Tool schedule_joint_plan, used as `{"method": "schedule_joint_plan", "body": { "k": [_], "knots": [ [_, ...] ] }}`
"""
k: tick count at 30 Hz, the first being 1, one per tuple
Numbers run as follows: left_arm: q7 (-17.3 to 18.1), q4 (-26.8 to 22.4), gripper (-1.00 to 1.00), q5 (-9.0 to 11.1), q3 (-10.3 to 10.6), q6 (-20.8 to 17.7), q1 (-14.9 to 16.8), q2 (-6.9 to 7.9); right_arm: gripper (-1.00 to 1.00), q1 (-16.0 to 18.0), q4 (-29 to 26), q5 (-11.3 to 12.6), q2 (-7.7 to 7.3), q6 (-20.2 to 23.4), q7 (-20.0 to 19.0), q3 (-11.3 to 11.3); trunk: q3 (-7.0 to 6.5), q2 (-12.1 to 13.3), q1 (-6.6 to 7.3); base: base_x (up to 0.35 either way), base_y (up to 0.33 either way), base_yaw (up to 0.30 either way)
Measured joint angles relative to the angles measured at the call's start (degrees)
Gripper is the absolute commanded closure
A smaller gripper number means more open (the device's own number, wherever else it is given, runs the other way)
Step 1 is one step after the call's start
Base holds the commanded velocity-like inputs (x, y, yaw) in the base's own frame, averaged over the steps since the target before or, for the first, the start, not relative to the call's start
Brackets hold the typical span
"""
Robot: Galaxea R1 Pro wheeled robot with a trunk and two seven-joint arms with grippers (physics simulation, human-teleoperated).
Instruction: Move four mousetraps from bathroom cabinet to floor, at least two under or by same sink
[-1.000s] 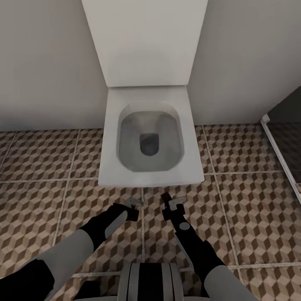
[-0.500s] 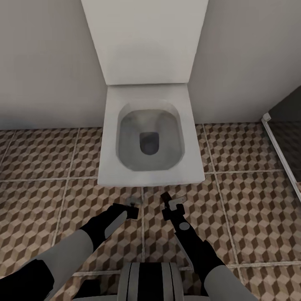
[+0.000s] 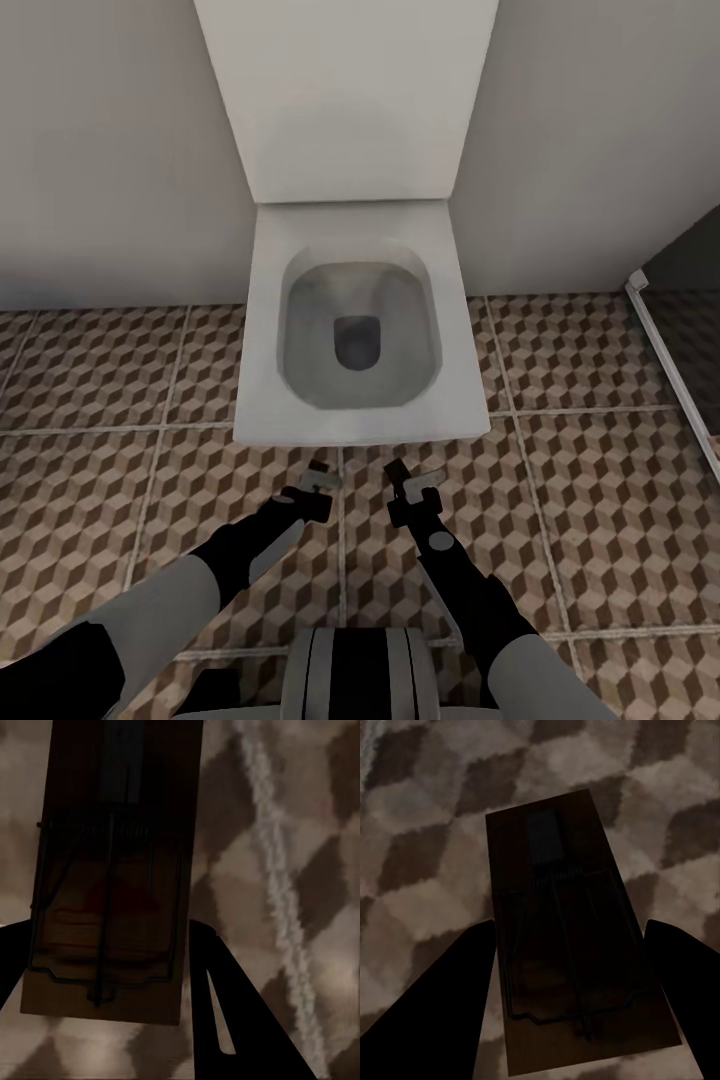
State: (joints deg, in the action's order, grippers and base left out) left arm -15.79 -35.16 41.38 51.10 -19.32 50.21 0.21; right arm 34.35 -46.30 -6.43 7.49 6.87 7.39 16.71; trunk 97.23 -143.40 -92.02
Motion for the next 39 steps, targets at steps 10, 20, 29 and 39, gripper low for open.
{"method": "schedule_joint_plan", "body": {
  "k": [10, 20, 29, 39],
  "knots": [
    [0.1, 0.5, 1.0, 0.0, 0.1, 0.1, 0.0, -0.01, 1.0, 0.0, 0.0, 0.0, 0.02, 0.0, 0.0, 0.0, 0.0, 0.0, 0.0, 0.0, 0.0, 0.0],
    [0.1, 0.5, 1.0, 0.0, 0.1, 0.1, 0.0, -0.08, 1.0, 0.0, 0.0, 0.0, 0.02, 0.1, 0.0, 0.0, 0.4, 0.0, 0.0, 0.0, 0.0, 0.0],
    [0.2, 0.5, 1.0, 0.0, 0.1, 0.1, 0.0, -0.08, 1.0, 0.0, 0.0, 0.0, 0.08, 0.1, 0.0, 0.0, 1.06, 0.0, 0.0, 0.0, 0.0, 0.0],
    [0.2, 0.4, 1.0, 0.0, 0.1, 0.1, 0.0, -0.08, 1.0, 0.0, 0.0, 0.0, 0.08, 0.1, 0.0, 0.0, 1.8, 0.0, 0.0, 0.0, 0.0, 0.0]
  ]
}}
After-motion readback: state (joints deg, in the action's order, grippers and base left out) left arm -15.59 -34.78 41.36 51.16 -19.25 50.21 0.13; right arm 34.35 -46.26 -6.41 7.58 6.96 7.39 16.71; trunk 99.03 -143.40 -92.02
